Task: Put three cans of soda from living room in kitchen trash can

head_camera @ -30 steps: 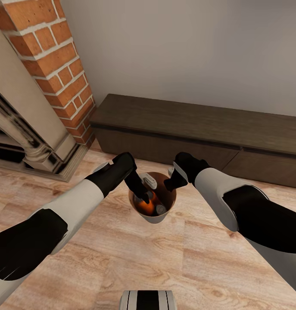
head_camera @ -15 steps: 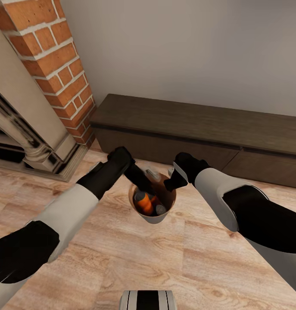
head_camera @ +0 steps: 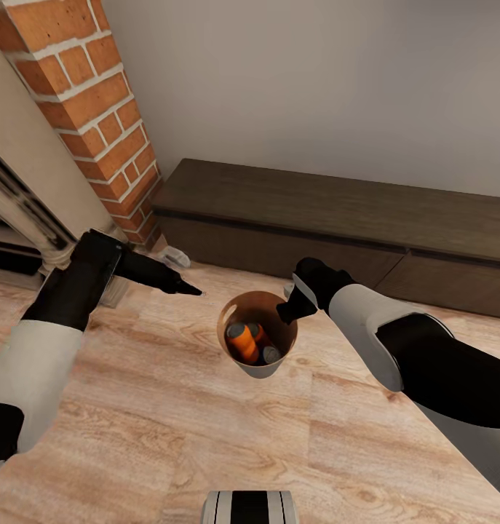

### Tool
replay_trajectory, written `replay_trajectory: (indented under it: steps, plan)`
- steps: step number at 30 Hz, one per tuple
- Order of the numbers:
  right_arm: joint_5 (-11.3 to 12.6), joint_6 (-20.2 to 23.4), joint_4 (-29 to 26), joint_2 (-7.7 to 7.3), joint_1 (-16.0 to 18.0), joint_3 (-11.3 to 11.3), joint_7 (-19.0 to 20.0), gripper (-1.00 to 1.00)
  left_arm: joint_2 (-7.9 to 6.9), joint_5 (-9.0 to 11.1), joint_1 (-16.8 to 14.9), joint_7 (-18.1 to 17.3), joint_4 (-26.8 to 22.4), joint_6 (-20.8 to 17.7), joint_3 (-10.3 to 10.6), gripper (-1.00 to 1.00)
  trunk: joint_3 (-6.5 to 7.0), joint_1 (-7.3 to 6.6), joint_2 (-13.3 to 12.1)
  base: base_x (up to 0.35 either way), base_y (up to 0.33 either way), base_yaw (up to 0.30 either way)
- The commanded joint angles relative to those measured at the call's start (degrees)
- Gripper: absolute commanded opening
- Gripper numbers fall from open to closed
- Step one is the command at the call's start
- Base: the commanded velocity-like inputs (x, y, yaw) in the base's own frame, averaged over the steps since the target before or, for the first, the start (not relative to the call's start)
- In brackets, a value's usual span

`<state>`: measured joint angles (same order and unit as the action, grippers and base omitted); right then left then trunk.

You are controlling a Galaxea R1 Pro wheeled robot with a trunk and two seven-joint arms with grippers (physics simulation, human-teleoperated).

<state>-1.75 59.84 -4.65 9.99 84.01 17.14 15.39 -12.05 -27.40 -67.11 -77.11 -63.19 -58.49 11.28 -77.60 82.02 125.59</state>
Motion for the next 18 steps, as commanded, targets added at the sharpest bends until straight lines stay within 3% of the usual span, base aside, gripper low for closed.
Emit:
replay_trajectory:
  steps: [1, 3, 4, 5, 7, 9, 13, 16, 17, 18]
  plan:
    - [1.46, 0.16, -0.01, 0.00, 0.02, -1.06, 0.47, -1.00, -0.44, -0.29, 1.70, 1.78, -0.05, 0.32, -1.45, 1.00, 0.01, -0.01, 0.00, 0.000, 0.000, 0.000]
    - [1.43, 0.16, -0.01, 0.00, 0.02, -1.13, 0.47, -1.00, -0.80, -0.48, 4.89, 7.21, -0.11, 1.83, -3.63, 1.00, 0.01, -0.01, 0.00, 0.000, 0.000, 0.000]
    - [1.42, 0.16, 0.03, 0.00, 0.02, -1.18, 0.45, -1.00, -0.98, -0.43, 7.69, 13.44, -0.02, 4.08, -6.55, 1.00, 0.01, -0.01, 0.00, 0.000, 0.000, 0.000]
    - [1.41, 0.16, 0.08, 0.00, 0.02, -1.23, 0.46, -1.00, -0.92, -0.41, 9.57, 17.08, 0.25, 5.92, -8.71, 1.00, 0.01, -0.01, 0.00, 0.000, 0.000, 0.000]
    - [1.42, 0.16, 0.13, 0.00, 0.02, -1.28, 0.49, -1.00, -0.73, -0.43, 12.96, 21.76, 0.65, 9.87, -12.22, 1.00, 0.01, -0.01, 0.00, 0.000, 0.000, 0.000]
    - [1.45, 0.16, 0.14, -0.14, 0.02, -1.31, 0.50, -1.00, -0.65, -0.47, 14.22, 23.02, 0.83, 11.38, -13.24, 1.00, 0.01, -0.01, 0.00, 0.000, 0.000, 0.000]
    - [1.63, 0.16, 0.22, -2.74, -0.01, -1.45, 0.73, -1.00, -0.49, -0.31, 18.11, 24.80, 0.21, 14.10, -14.75, 1.00, 0.01, -0.01, 0.00, 0.000, 0.000, 0.000]
    - [2.48, 0.16, 0.49, -6.04, -0.04, -4.59, 0.82, -1.00, -0.28, -0.16, 19.73, 25.95, -0.33, 15.96, -15.34, 1.00, 0.01, -0.01, 0.00, 0.000, 0.000, 0.000]
    - [2.73, 0.16, 0.59, -7.96, -0.06, -6.28, 0.84, -1.00, 0.16, 0.55, 20.32, 26.65, -0.27, 17.15, -16.55, 1.00, 0.01, -0.01, 0.00, 0.000, 0.000, 0.000]
    - [2.78, 0.16, 0.63, -8.54, -0.06, -6.66, 0.85, -1.00, 0.35, 0.98, 20.54, 26.86, -0.22, 17.70, -17.15, 1.00, 0.01, -0.01, 0.00, 0.000, 0.000, 0.000]
